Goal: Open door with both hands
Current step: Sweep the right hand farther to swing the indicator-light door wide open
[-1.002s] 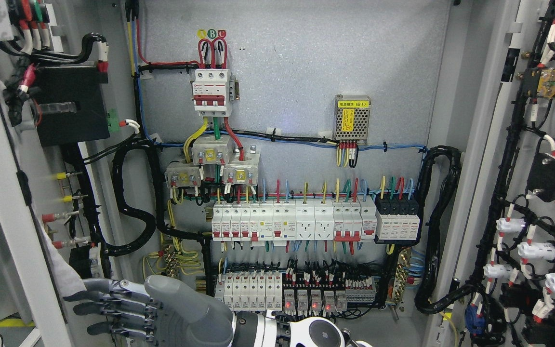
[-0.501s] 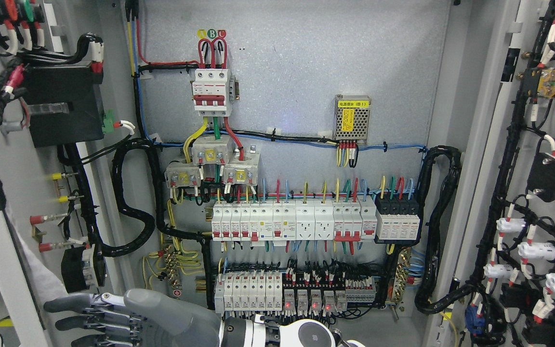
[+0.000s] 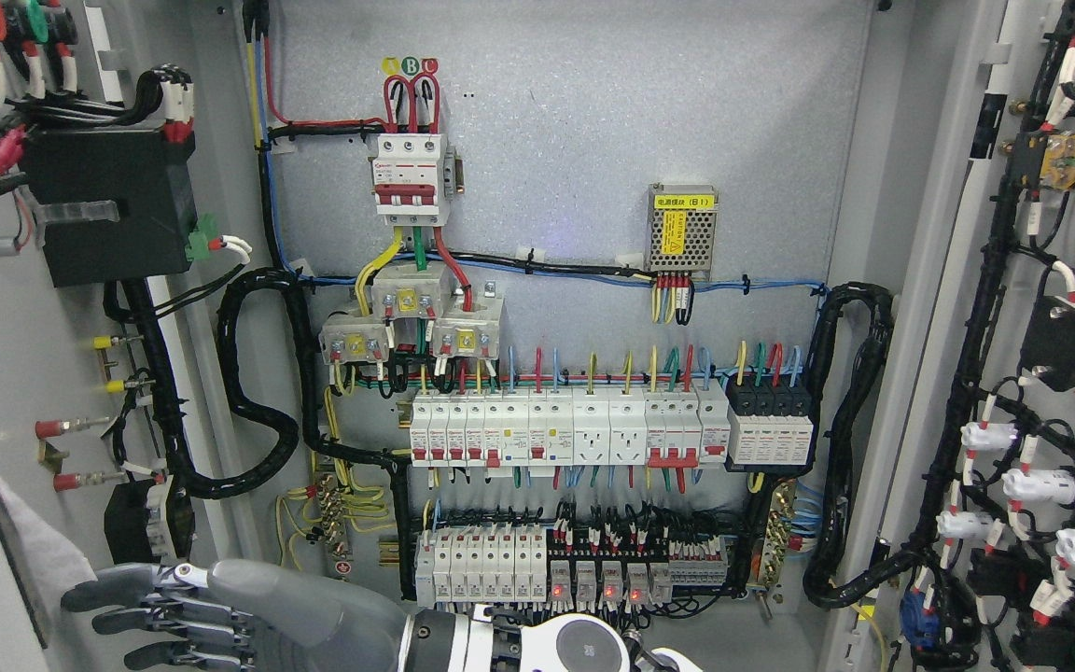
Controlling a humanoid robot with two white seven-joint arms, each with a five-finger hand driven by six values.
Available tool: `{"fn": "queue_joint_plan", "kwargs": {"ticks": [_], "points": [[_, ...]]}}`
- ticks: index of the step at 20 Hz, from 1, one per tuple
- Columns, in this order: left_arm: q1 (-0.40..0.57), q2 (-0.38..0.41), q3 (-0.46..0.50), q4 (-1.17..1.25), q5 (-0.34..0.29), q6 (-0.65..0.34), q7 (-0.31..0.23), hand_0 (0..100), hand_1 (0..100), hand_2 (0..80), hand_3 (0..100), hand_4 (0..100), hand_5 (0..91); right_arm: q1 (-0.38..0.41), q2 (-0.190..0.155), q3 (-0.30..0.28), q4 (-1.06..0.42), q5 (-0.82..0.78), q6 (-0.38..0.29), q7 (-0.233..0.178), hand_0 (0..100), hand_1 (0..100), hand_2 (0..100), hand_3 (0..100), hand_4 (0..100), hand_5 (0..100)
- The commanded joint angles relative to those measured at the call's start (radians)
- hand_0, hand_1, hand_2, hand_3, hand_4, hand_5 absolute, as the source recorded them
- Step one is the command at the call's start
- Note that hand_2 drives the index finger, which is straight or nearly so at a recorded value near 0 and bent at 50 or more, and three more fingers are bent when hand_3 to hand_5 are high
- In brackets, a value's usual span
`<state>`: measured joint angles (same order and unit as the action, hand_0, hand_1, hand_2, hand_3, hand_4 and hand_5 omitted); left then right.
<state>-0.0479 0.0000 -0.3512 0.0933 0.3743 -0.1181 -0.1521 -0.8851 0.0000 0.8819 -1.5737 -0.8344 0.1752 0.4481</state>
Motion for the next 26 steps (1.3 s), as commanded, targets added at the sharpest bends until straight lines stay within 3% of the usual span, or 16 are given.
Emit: {"fn": "queue_joint_plan", "kwargs": {"ticks": [1, 19, 22, 26], "points": [[0.000, 0.000, 0.000, 0.000, 0.000, 0.000, -0.001, 30, 0, 2.8, 3, 3, 0.0, -0.049, 0.000, 0.080, 0.040, -0.049, 0.000, -0.020, 22, 0, 0, 0, 0, 0], [0.003, 0.000, 0.000, 0.000, 0.000, 0.000, -0.001, 30, 0, 2.7, 3, 4, 0.0, -0.178, 0.000, 0.201, 0.066, -0.141, -0.010, -0.025, 22, 0, 0, 0, 0, 0], [0.003, 0.000, 0.000, 0.000, 0.000, 0.000, 0.000, 30, 0, 2.7, 3, 4, 0.0, -0.198, 0.000, 0.230, 0.074, -0.179, -0.034, -0.051, 22, 0, 0, 0, 0, 0], [0.002, 0.000, 0.000, -0.001, 0.000, 0.000, -0.001, 30, 0, 2.7, 3, 4, 0.0, -0.204, 0.000, 0.247, 0.092, -0.187, -0.036, -0.055, 22, 0, 0, 0, 0, 0]]}}
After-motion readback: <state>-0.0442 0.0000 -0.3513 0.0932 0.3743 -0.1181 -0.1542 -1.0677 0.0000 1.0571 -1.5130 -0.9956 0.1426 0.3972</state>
